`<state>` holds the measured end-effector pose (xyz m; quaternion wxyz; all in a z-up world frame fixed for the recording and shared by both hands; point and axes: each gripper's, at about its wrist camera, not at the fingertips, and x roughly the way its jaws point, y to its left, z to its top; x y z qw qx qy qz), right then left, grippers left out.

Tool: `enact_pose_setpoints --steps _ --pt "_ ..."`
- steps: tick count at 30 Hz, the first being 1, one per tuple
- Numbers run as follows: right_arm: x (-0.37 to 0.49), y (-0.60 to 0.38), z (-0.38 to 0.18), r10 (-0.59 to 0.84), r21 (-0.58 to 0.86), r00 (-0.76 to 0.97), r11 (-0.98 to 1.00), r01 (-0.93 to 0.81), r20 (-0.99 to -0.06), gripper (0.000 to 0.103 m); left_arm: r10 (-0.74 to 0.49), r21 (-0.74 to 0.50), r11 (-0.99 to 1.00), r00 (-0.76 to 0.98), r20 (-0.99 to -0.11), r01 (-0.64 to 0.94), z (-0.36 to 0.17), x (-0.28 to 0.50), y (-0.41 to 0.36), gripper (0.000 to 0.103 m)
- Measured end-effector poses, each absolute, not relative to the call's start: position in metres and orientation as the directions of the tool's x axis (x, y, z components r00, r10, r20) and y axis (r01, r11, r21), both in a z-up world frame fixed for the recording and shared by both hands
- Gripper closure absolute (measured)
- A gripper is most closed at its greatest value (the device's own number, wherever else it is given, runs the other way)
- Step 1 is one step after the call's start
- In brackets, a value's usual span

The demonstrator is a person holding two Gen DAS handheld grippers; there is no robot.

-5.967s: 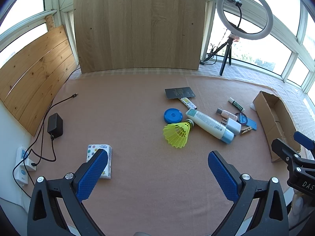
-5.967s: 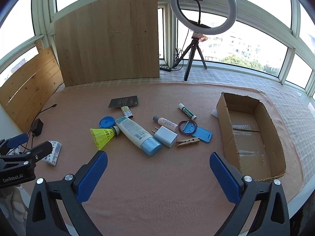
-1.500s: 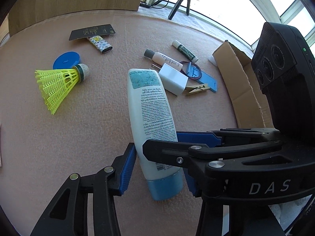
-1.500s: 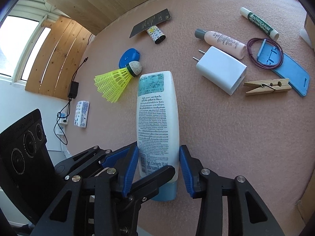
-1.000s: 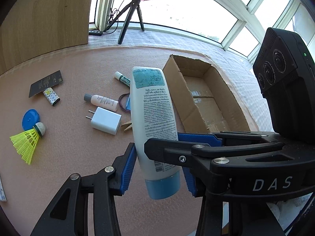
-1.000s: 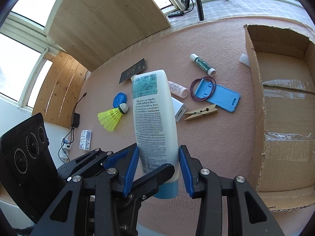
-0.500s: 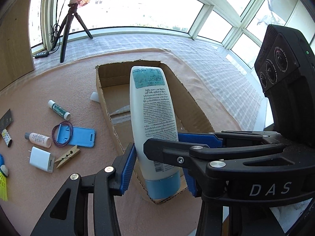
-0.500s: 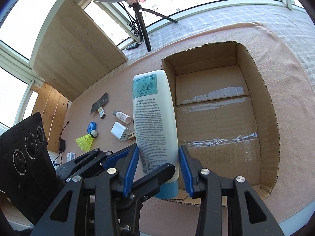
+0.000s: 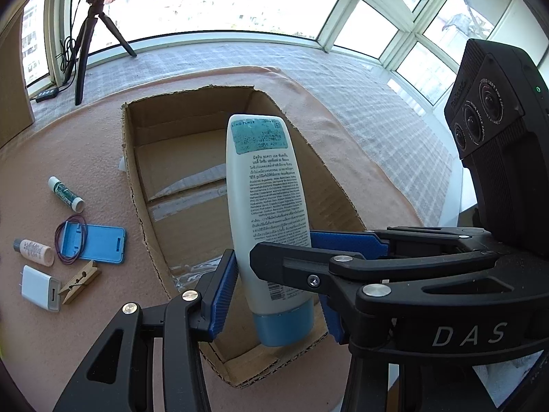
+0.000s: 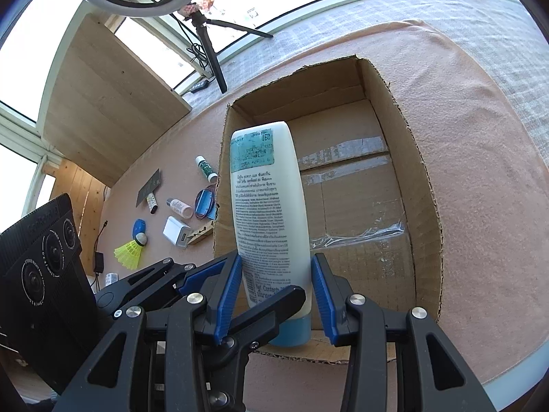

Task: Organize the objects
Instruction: 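Lift the lotion tube with the right tool and carry it over the cardboard box, then lower the lotion tube into the box and open the right tool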

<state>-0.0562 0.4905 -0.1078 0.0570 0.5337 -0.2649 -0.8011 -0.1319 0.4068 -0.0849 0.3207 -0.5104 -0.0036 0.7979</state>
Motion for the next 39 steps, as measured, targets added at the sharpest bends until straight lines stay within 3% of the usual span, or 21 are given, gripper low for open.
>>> enact_pose_setpoints --steps 3,4,5,7,21,30,32,34,39 --pt "-0.057 0.489 -0.107 -0.356 0.464 -0.428 -0.867 -0.180 -0.831 0.065 0.513 -0.332 -0.790 -0.258 -0.819 -0.516 -0.087 -0.133 0.406 0.045" --pt "-0.056 0.489 -0.105 -0.333 0.444 -0.438 -0.878 -0.178 -0.835 0.063 0.505 -0.325 -0.793 -0.257 -0.824 -0.515 -0.088 -0.132 0.407 0.029" --pt "-0.056 0.488 -0.104 -0.306 0.418 -0.442 -0.890 -0.181 -0.843 0.059 0.493 -0.309 -0.801 -0.272 -0.826 -0.513 -0.087 -0.130 0.406 0.021" --pt "-0.057 0.489 -0.102 -0.259 0.376 -0.450 -0.906 -0.193 -0.855 0.045 0.479 -0.284 -0.810 -0.298 -0.826 -0.513 -0.084 -0.128 0.403 0.021" --pt "-0.050 0.512 -0.093 -0.124 0.276 -0.499 -0.930 -0.244 -0.858 0.045 0.442 -0.238 -0.854 -0.404 -0.800 -0.463 -0.064 -0.125 0.363 0.021" --pt "-0.056 0.534 -0.111 -0.004 0.170 -0.454 -0.930 -0.327 -0.891 0.045 0.385 -0.230 -0.892 -0.386 -0.838 -0.390 -0.086 -0.143 0.345 0.023" --pt "-0.056 0.539 -0.117 0.021 0.149 -0.444 -0.927 -0.343 -0.896 0.049 0.381 -0.224 -0.890 -0.379 -0.843 -0.397 -0.090 -0.143 0.348 0.027" --pt "-0.055 0.544 -0.124 0.010 0.154 -0.425 -0.924 -0.349 -0.905 0.069 0.383 -0.223 -0.885 -0.364 -0.849 -0.410 -0.095 -0.143 0.354 0.032" --pt "-0.050 0.550 -0.141 -0.027 0.189 -0.402 -0.910 -0.368 -0.915 0.090 0.399 -0.234 -0.866 -0.329 -0.856 -0.442 -0.103 -0.137 0.368 0.042"
